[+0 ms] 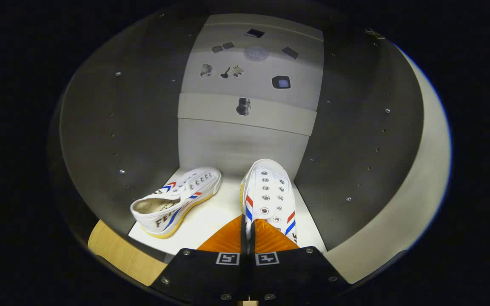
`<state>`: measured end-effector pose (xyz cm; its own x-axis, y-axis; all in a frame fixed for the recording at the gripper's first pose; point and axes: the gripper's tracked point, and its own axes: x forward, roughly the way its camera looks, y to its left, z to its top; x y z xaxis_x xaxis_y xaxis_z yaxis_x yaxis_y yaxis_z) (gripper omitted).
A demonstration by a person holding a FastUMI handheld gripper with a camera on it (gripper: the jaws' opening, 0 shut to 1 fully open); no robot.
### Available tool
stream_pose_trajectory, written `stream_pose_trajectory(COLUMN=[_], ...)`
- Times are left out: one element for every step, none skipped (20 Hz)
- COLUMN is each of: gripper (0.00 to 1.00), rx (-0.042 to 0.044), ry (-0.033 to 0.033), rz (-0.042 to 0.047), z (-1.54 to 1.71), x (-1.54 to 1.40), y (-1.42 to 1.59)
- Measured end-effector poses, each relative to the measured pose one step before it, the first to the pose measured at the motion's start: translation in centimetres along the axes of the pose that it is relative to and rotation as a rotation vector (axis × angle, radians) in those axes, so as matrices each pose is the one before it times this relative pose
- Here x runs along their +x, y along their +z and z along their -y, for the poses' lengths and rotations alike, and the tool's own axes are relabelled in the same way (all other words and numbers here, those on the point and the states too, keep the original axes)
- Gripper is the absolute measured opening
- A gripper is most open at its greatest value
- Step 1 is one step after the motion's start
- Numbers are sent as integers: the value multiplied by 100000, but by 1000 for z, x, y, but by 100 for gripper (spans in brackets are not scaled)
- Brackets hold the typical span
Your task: Open the shoe cabinet door, grab the shoes and put them into the shoe cabinet, then close the shoe cabinet door.
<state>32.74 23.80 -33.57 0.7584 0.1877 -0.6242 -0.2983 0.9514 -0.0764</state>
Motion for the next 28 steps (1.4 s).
stream_pose_trajectory(gripper=[0,0,0,0,0,1,6,10,20,22,27,32,40,46,60,65,75,78,86,88,93,94,94,94,94,94,95,95], rx=[625,851,846,1392,1318,-204,-1400,35,-329,-827,-213,670,1146,1107,777,301,22,56,-93,-20,-56,-267,-485,-651,-666,-617,-751,-541], ry=[-915,-555,-233,48,742,-801,-75,1683,-385,-1485,-736,976,1320,1100,968,1166,1230,768,697,812,928,665,358,64,68,-217,-82,-204], rz=[-559,-856,-1449,-1206,811,1308,292,293,1232,1568,1371,1325,1647,1640,1658,1616,1374,1490,1572,1844,2040,1586,1634,1350,1082,648,323,445], z=[297,228,80,11,-147,62,281,-503,1,319,174,-167,-246,-212,-156,-227,-330,-296,-220,-249,-314,-285,-176,-110,-177,14,-243,-3], x=[1241,821,726,457,282,277,-259,-30,-601,-506,-1017,-1014,-1115,-1364,-1302,-1438,-1532,-1693,-1585,-1639,-1621,-1665,-1620,-1626,-1508,-1688,-1761,-1566], y=[-134,-301,-428,-524,-122,69,-98,-195,34,251,282,328,458,444,493,416,378,443,445,515,448,428,350,293,169,116,26,203])
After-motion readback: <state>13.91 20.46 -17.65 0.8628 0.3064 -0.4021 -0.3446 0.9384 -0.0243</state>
